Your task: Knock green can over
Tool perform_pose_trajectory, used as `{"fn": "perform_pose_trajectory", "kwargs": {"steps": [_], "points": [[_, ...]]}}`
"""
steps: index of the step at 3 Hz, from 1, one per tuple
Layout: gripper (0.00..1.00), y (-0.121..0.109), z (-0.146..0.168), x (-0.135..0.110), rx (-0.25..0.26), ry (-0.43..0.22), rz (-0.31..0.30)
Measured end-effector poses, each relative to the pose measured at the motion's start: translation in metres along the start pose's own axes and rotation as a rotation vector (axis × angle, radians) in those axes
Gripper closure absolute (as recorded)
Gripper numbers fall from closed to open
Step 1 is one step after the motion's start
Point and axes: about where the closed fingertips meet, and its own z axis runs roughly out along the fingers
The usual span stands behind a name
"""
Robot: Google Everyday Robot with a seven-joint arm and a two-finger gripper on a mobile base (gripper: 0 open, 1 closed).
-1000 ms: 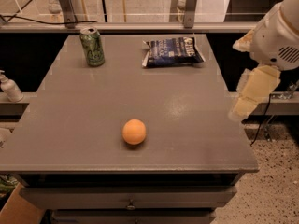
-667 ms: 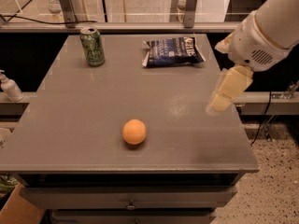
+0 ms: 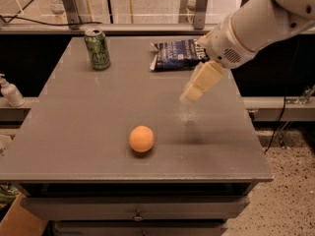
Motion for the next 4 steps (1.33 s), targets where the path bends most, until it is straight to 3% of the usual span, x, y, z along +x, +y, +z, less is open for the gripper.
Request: {"fn": "perform_pose_trajectory", "kwargs": {"steps": [2, 4], "points": [[0.0, -0.008, 0.058, -0.06, -0.024, -0.125, -0.032], [0.0, -0.016, 0.083, -0.069, -0.025, -0.177, -0.043]]}}
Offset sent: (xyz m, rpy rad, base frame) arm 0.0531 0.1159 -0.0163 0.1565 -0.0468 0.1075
